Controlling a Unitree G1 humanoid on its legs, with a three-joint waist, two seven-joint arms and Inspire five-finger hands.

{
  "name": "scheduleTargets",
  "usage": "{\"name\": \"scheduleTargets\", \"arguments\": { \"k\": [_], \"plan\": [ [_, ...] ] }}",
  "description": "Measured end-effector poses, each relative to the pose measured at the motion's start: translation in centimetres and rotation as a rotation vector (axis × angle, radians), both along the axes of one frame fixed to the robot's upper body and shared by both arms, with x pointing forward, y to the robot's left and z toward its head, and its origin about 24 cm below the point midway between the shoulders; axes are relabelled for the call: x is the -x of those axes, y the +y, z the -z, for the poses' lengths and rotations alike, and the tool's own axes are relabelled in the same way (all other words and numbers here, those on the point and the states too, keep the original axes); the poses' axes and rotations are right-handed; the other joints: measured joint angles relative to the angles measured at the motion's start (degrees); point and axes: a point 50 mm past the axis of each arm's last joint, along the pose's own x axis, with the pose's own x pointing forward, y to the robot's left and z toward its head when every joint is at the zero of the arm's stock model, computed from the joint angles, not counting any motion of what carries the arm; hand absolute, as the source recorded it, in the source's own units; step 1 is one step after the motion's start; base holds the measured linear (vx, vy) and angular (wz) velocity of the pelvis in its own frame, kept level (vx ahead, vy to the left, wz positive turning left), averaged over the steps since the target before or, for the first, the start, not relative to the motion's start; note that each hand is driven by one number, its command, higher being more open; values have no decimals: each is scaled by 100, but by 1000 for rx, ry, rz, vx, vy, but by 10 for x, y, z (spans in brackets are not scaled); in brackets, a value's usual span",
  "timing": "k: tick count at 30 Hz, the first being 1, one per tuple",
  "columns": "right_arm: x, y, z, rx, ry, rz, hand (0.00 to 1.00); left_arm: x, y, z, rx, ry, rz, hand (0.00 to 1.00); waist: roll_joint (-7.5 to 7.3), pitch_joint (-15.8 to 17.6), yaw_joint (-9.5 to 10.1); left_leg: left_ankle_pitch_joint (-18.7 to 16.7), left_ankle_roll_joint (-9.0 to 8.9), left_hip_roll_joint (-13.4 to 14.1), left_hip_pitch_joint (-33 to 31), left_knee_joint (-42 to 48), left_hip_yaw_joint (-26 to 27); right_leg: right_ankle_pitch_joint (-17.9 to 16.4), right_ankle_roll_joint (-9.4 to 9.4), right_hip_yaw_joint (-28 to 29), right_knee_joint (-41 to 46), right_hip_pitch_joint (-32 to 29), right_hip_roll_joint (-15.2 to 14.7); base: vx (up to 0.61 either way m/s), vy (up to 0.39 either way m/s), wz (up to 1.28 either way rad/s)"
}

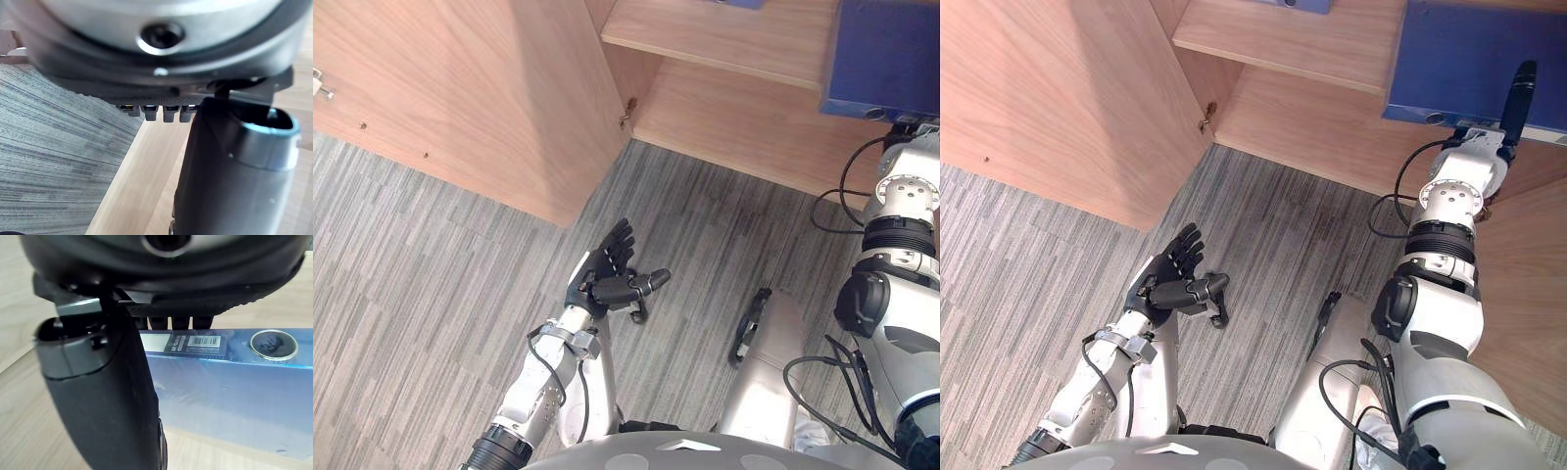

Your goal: Walk over to the cabinet, pick up the folder, carry it to the office cabinet, place the folder inside the office cabinet, then close the office cabinet door

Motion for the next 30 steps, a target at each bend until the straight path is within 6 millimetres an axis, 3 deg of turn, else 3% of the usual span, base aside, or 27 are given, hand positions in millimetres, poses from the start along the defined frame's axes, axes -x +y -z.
{"name": "scheduleTargets", "arguments": {
  "k": [20,25,30],
  "plan": [
    [4,-3,1,43,-30,9,100,0,1,0,0,-1,5,100,5,-1,1,10,14,-12,32,-124,-4,18,31,-90,-169,97,1,2,3,0],
    [-1,-6,-6,224,85,-41,100,1,8,1,-22,-2,24,100,8,-3,-20,10,13,-14,29,-143,-20,19,30,-121,-193,121,-1,0,7,0],
    [-9,-1,-18,297,138,-70,100,2,9,2,-2,9,18,100,8,-2,-62,11,15,-15,20,-144,-26,21,32,-131,-201,122,-1,0,0,0]
  ]
}}
